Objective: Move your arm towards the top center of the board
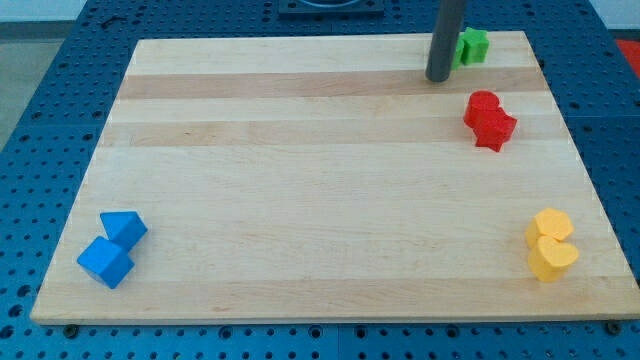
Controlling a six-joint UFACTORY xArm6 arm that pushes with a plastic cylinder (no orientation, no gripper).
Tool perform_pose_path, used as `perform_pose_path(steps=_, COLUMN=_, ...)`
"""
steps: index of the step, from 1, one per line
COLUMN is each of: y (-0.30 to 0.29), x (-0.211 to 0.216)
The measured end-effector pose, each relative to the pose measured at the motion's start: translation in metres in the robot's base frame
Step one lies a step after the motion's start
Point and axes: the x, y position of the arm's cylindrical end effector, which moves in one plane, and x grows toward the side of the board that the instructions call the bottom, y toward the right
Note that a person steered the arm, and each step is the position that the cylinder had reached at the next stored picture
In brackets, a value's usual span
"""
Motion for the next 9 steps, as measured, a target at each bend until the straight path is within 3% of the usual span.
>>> perform_pose_path(steps=2, y=0.050, x=0.000)
perform_pose_path(steps=4, y=0.050, x=0.000)
perform_pose_path(steps=7, y=-0.100, x=0.001)
perform_pose_path(steps=9, y=-0.110, x=-0.046)
